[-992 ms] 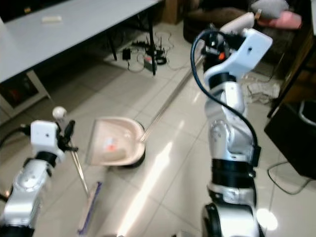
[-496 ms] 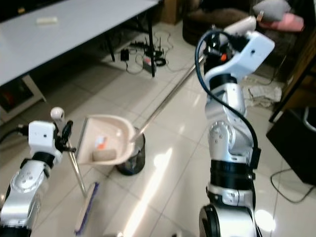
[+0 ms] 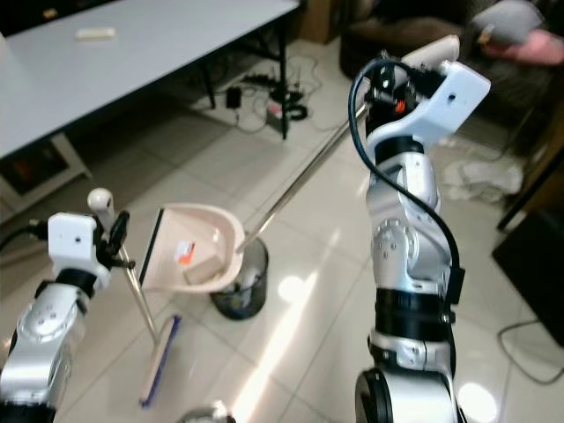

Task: Sweep floor

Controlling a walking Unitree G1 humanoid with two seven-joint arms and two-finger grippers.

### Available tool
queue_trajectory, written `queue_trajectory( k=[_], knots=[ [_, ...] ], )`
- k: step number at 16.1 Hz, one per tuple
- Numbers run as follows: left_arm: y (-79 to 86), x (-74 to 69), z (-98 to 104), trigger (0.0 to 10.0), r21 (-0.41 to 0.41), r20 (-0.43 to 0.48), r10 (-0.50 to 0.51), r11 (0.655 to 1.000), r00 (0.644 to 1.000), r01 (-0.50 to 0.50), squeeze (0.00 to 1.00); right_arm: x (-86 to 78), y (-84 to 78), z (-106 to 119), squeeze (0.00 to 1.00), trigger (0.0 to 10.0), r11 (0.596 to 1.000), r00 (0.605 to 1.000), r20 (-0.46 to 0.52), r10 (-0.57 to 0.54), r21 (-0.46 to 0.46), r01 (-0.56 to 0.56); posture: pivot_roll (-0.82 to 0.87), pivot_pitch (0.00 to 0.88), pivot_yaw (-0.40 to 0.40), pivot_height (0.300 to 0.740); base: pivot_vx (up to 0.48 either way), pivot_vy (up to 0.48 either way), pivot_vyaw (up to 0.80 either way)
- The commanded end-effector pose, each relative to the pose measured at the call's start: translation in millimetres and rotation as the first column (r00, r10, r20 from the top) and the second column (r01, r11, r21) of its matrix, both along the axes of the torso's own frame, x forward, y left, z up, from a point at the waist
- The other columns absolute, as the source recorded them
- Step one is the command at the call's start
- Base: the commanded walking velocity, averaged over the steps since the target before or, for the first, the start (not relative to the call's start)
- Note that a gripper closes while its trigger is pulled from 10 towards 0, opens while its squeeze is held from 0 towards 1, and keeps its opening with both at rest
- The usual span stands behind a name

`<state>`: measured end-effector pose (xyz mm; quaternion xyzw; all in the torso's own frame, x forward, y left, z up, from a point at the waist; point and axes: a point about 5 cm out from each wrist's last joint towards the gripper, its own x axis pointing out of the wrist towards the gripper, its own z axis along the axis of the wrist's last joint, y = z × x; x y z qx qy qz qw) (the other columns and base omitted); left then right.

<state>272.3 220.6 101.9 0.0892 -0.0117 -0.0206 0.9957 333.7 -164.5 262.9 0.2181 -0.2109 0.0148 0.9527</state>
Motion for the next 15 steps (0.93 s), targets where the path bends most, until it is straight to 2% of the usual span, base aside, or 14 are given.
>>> queue_trajectory(
  k=[1,3,8,15],
  knots=[
    [-0.3,0.0,6.3,10.0,0.007,0.027,-0.006,1.000,1.000,0.005,0.00,-4.0,-6.5,12.8,0.00,10.0,1.000,0.997,0.065,-0.030,0.000,0.030,0.06,0.051,0.060,0.740,0.000,0.000,0.00],
    [1.4,-1.3,6.0,10.0,0.013,0.022,-0.004,1.000,1.000,0.004,0.00,-2.4,-1.1,15.5,0.00,10.0,0.999,0.996,0.089,-0.007,-0.049,0.011,0.07,0.058,0.057,0.740,0.000,0.000,0.00],
    [6.0,-6.9,5.6,10.0,0.030,0.011,0.007,1.000,1.000,-0.007,0.00,1.2,5.7,18.4,0.00,10.0,0.995,0.992,0.125,-0.001,-0.103,0.014,0.08,0.070,0.051,0.740,0.000,0.000,0.00],
    [9.7,-16.6,8.2,10.0,0.056,-0.003,0.004,0.998,1.000,-0.004,0.00,14.7,34.6,27.4,0.00,10.0,0.976,0.966,0.244,0.081,-0.214,-0.027,0.13,0.104,0.048,0.740,0.000,0.000,0.00]
  ],
)
